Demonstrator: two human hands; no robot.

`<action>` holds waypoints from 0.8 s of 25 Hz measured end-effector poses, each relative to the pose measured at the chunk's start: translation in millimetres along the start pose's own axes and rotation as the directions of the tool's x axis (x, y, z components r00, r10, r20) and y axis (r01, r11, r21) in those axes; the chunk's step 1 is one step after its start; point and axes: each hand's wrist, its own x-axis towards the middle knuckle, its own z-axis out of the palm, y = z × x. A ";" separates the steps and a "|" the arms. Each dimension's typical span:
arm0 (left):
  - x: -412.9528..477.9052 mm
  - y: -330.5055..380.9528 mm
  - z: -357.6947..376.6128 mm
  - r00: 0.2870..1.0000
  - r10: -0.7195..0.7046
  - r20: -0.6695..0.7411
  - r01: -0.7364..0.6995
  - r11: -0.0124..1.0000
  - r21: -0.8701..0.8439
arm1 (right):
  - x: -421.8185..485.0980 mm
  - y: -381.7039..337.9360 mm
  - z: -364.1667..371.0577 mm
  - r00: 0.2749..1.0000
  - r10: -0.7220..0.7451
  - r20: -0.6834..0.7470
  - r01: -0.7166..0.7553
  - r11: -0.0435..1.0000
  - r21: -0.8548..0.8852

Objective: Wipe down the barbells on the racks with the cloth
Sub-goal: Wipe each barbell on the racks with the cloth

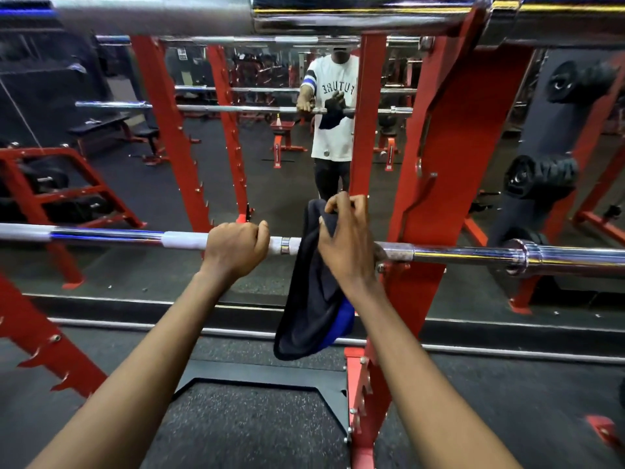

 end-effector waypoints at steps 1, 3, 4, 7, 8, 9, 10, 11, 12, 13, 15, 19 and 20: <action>1.3 0.8 0.3 1.000 -0.002 -0.003 0.002 1.000 -0.004 | 5.4 -2.1 1.3 0.999 -0.029 -0.045 0.027 0.999 -0.045; 1.7 1.5 -1.5 1.000 -0.015 -0.010 0.015 0.999 -0.034 | 13.2 -4.5 2.2 0.991 -0.064 -0.118 0.053 0.994 -0.098; 1.5 1.7 -2.8 1.000 -0.020 -0.024 0.018 0.998 -0.052 | 15.9 -3.8 1.2 0.987 -0.079 -0.143 0.067 0.994 -0.088; 1.0 2.3 -3.5 0.997 -0.025 -0.068 0.020 0.998 -0.063 | 29.6 -5.3 -4.4 0.969 -0.147 -0.197 0.148 0.989 -0.005; 1.5 2.5 -3.4 0.997 -0.022 -0.073 0.018 0.998 -0.060 | 38.2 -8.7 -6.4 0.957 -0.168 -0.235 0.177 0.984 0.018; 1.8 2.7 -3.4 0.997 -0.023 -0.071 0.019 0.998 -0.060 | 48.6 -12.6 -8.6 0.943 -0.194 -0.272 0.210 0.977 0.032; 1.4 2.8 -3.6 0.997 -0.024 -0.072 0.020 0.998 -0.062 | 59.1 -15.9 -10.8 0.928 -0.227 -0.294 0.246 0.969 0.026; 1.0 2.7 -3.1 0.997 -0.023 -0.079 0.018 0.998 -0.064 | 66.6 -16.6 -11.6 0.916 -0.273 -0.293 0.283 0.959 -0.006; 0.8 2.5 -3.5 0.996 -0.021 -0.085 0.015 0.998 -0.067 | 67.7 -14.5 -11.8 0.907 -0.325 -0.268 0.322 0.945 -0.056; 0.4 2.2 -3.8 0.996 -0.019 -0.087 0.012 0.997 -0.070 | 61.4 -8.1 -10.6 0.903 -0.366 -0.227 0.351 0.930 -0.104; 0.1 2.0 -4.6 0.995 -0.017 -0.095 0.011 0.998 -0.061 | 32.6 9.6 -7.8 0.917 -0.373 -0.142 0.355 0.924 -0.141; 0.3 3.8 -6.6 0.996 -0.019 -0.087 0.015 0.999 -0.049 | 3.1 26.6 -20.7 0.968 -0.246 0.055 0.252 0.949 -0.190; -0.2 4.4 -7.2 0.996 -0.020 -0.084 0.016 0.999 -0.050 | 4.9 27.2 -26.4 0.967 -0.224 0.120 0.245 0.949 -0.201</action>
